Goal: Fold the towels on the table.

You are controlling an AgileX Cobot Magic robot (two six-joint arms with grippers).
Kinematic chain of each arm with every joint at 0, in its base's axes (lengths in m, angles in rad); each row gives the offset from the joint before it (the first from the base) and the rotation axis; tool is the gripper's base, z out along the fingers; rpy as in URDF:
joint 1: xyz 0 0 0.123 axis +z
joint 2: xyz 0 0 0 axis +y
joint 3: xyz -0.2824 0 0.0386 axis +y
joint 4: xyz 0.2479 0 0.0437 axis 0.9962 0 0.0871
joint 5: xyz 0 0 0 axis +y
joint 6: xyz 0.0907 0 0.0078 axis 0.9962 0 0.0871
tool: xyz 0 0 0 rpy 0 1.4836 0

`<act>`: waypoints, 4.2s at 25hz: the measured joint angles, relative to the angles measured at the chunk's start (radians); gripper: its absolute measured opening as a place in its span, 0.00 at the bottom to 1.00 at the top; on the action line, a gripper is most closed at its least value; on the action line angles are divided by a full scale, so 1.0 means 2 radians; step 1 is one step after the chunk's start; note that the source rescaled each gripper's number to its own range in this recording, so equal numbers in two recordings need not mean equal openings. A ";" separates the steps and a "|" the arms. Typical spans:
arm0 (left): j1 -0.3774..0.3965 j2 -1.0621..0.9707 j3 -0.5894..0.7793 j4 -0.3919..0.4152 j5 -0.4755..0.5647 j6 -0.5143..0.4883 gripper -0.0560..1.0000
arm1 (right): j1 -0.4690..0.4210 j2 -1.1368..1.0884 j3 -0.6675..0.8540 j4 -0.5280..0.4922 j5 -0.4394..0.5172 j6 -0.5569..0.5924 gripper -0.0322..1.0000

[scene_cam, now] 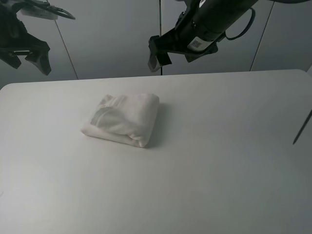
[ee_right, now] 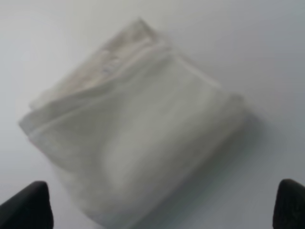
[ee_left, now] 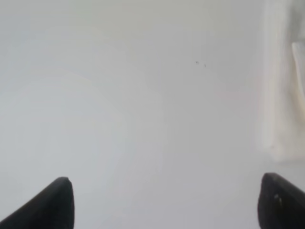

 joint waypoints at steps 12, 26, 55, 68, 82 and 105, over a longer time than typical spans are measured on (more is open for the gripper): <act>0.000 -0.296 0.190 0.017 -0.016 -0.027 0.99 | 0.000 -0.278 0.149 -0.103 0.065 0.073 1.00; 0.000 -0.630 0.384 -0.037 0.017 -0.054 1.00 | 0.000 -0.665 0.323 -0.104 0.171 0.053 1.00; 0.000 -0.890 0.514 -0.109 -0.001 0.013 1.00 | 0.000 -0.833 0.395 -0.016 0.213 -0.083 1.00; 0.087 -0.890 0.515 -0.109 -0.002 0.024 1.00 | -0.140 -0.833 0.395 -0.016 0.213 -0.074 1.00; 0.093 -0.890 0.515 -0.113 -0.004 0.025 1.00 | -0.236 -0.833 0.395 -0.025 0.213 -0.069 1.00; 0.065 -0.890 0.515 -0.118 -0.004 0.025 1.00 | -0.238 -0.833 0.395 -0.026 0.212 -0.067 1.00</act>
